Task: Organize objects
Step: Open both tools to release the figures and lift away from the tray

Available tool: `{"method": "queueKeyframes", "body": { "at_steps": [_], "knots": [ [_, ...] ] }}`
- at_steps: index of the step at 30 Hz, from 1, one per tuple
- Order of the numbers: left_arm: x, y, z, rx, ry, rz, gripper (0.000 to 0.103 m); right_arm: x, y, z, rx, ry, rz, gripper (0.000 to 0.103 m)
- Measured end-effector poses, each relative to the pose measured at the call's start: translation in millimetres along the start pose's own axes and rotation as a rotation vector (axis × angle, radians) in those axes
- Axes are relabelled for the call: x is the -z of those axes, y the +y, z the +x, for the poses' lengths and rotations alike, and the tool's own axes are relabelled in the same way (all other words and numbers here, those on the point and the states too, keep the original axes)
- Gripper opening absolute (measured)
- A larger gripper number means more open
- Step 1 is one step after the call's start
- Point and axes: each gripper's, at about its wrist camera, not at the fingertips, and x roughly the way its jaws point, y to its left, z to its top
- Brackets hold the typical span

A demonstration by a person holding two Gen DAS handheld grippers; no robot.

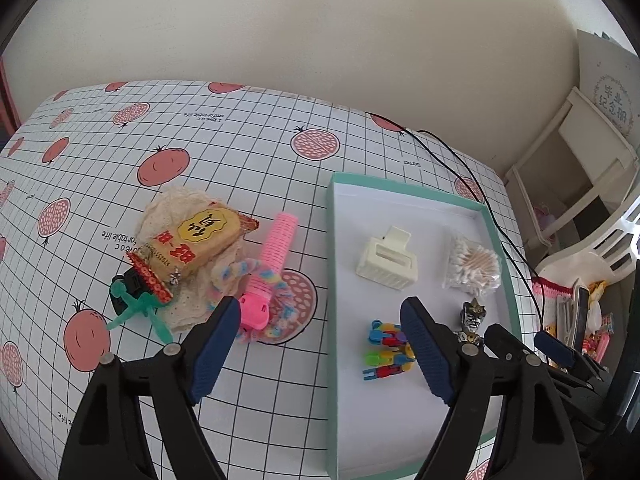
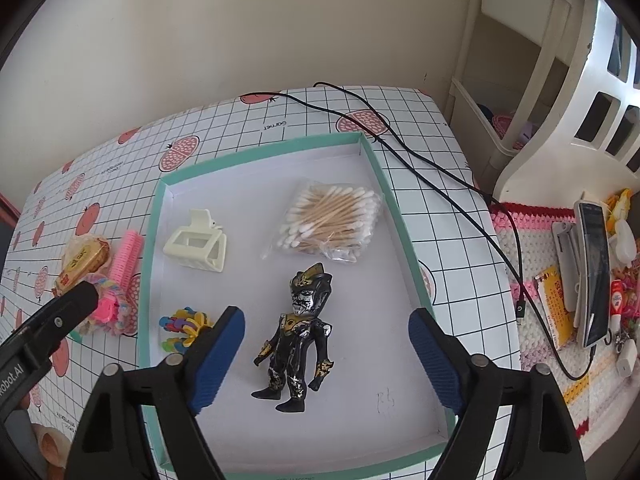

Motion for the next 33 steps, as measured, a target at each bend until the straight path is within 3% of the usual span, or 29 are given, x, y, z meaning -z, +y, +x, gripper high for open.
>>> {"method": "queueKeyframes", "body": {
  "at_steps": [4,7,27,33],
  "knots": [
    [0.2,7.9,0.3,-0.026,-0.007,-0.017,0.085,0.2,1.2,0.7,0.004,-0.006,-0.006,0.103],
    [0.4,11.0,0.5,-0.052,-0.023,-0.021,0.099,0.4,2.6,1.1,0.004,-0.008,-0.011,0.103],
    [-5.3,18.2,-2.6,-0.071,-0.028,-0.017,0.100,1.8,5.5,3.6,0.011,0.004,-0.009,0.103],
    [-15.6,34.4,-18.0,-0.045,-0.054,-0.037,0.100,-3.0,19.7,-5.9,-0.027,0.008,0.006,0.103]
  ]
}}
